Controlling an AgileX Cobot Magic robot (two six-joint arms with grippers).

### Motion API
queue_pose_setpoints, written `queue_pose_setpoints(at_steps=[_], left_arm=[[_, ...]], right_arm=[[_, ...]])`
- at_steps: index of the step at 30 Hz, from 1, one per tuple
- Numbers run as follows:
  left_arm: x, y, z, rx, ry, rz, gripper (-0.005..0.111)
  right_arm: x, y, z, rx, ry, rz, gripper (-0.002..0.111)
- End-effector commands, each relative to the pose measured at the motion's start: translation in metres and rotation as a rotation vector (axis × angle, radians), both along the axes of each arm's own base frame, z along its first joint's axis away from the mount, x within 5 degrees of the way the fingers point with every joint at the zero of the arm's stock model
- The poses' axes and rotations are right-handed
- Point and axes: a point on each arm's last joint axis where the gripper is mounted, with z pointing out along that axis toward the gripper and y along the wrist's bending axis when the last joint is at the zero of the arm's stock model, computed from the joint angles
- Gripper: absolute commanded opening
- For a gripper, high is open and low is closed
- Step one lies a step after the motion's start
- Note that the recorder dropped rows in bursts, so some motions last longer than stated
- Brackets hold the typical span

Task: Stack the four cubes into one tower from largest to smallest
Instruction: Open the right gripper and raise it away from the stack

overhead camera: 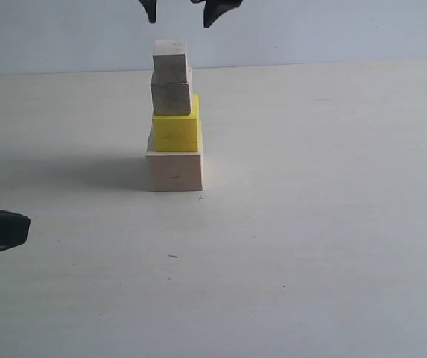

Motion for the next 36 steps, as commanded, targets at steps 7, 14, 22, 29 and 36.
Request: queue_pose_setpoints(at_steps=[7,14,22,29,36], left_arm=[[0.0,0.0,0.003,-0.014,-0.016,0.003,0.0],[0.0,0.001,0.002,0.007,-0.023,-0.003,0.0],[0.001,0.002,0.001,0.033,-0.041,-0.003,0.0],[0.002,0.004,0.0,0.064,-0.057,-0.009,0.0],[0.002,0.005,0.0,0.081,-0.07,-0.011,0.0]], right_arm=[[-0.033,-0.015,0.055,0.05,-0.092,0.242,0.039],[-0.037,-0.021,0.066,-0.016,-0.162,0.341,0.0],[-0.012,-0.058,0.073,-0.203,-0.279,0.208,0.0],[0.035,-0.133,0.067,-0.195,-0.224,-0.006,0.0],[0.083,-0.142,-0.066,-0.091,0.214,0.07,0.0]])
